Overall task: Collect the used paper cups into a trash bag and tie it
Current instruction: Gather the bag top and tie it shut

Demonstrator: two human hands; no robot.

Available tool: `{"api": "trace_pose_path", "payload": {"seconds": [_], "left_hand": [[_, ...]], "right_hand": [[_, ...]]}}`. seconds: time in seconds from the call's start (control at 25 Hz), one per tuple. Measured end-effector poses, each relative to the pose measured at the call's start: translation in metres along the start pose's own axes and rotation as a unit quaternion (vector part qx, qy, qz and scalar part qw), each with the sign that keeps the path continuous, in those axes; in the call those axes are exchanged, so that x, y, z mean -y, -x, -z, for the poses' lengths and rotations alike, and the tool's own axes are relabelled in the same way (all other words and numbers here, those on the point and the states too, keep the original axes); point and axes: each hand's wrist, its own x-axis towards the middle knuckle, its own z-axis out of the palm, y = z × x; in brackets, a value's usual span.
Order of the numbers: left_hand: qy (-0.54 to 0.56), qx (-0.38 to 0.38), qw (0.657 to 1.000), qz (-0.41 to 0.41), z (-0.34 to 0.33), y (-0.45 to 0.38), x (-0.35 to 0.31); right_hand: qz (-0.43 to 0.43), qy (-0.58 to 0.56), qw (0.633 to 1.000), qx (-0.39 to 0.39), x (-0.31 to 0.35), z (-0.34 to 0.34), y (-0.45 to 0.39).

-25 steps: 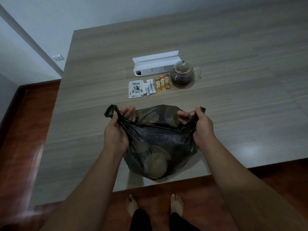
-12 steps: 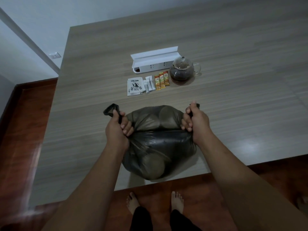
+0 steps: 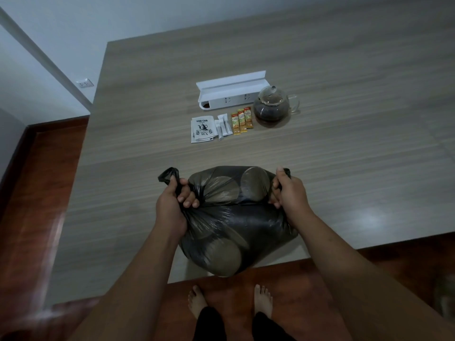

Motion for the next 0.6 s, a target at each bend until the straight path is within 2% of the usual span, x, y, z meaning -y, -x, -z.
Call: {"api": "trace_pose_path", "payload": {"seconds": [0.28, 0.48, 0.6], "left_hand": [[0.021, 0.011, 1.0, -0.001, -0.002, 0.003, 0.003], [-0.049, 0.069, 0.995, -0.051, -0.027, 0.01, -0.02], [-0.084, 0.091, 0.99, -0.072, -0.041, 0.013, -0.031]], "right_hand": [[0.008, 0.02, 1.0, -0.007, -0.002, 0.001, 0.005], [0.076, -0.152, 0.985, 0.016, 0.045, 0.002, 0.013], [0.082, -0.244, 0.963, 0.078, 0.066, 0.003, 0.017]]}}
